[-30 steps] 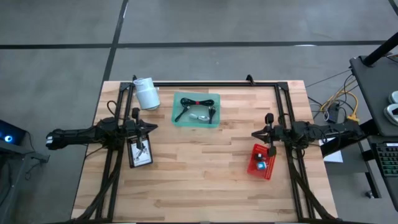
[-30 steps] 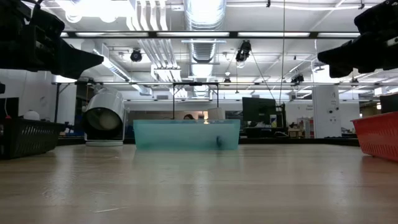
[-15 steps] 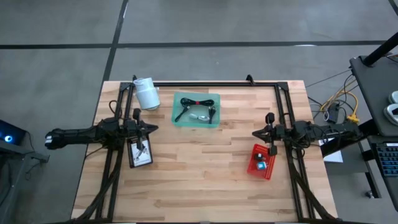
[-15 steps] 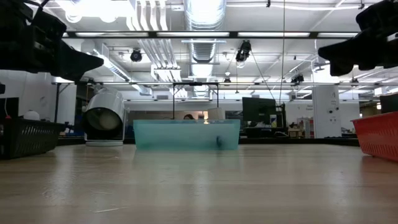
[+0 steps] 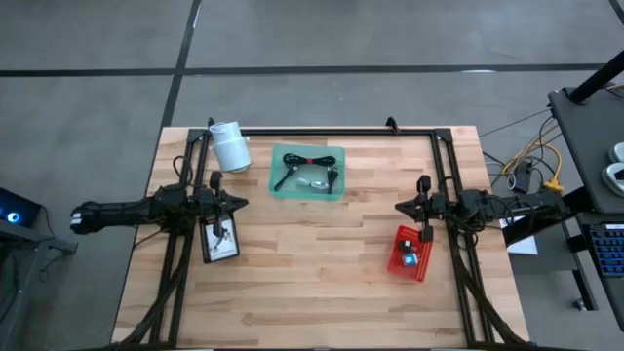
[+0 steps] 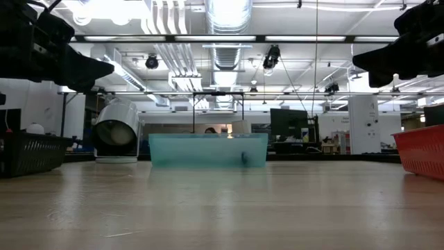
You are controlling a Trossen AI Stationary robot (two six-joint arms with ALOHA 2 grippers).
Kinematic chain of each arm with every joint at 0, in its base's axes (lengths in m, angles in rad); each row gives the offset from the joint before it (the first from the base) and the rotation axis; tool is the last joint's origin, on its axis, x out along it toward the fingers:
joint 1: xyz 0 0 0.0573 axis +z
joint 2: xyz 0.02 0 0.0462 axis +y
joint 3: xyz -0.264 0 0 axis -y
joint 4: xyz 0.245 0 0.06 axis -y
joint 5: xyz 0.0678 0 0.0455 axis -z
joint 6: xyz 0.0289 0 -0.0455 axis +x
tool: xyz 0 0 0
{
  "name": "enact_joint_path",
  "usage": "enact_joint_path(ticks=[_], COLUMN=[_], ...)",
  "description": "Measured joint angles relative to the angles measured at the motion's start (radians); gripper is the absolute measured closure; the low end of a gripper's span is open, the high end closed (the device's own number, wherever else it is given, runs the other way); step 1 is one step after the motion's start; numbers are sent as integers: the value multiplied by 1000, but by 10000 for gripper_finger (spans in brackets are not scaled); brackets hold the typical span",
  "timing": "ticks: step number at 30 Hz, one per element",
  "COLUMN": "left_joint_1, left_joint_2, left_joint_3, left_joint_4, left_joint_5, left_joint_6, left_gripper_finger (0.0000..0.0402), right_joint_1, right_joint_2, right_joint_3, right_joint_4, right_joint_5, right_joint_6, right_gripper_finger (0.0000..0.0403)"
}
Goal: Pick and place items into bin
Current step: Return to Home Position
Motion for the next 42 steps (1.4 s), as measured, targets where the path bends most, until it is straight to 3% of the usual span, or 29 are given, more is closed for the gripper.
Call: enact_joint_path(ticks=[16, 42], left_joint_1=[0, 0], left_joint_2=[-2, 0], left_joint_3=[0, 0], left_joint_4=[-5, 26], left_joint_5=[54, 57], left_joint_6=[-26, -26], left_gripper_finger=[402, 402], right_joint_1=[0, 0], right_joint_2=[16, 15], right_joint_3=[0, 0], right_joint_4=[1, 1], right_joint_5=[8, 7], right_joint_6=[-19, -53], right_gripper_finger=[394, 394])
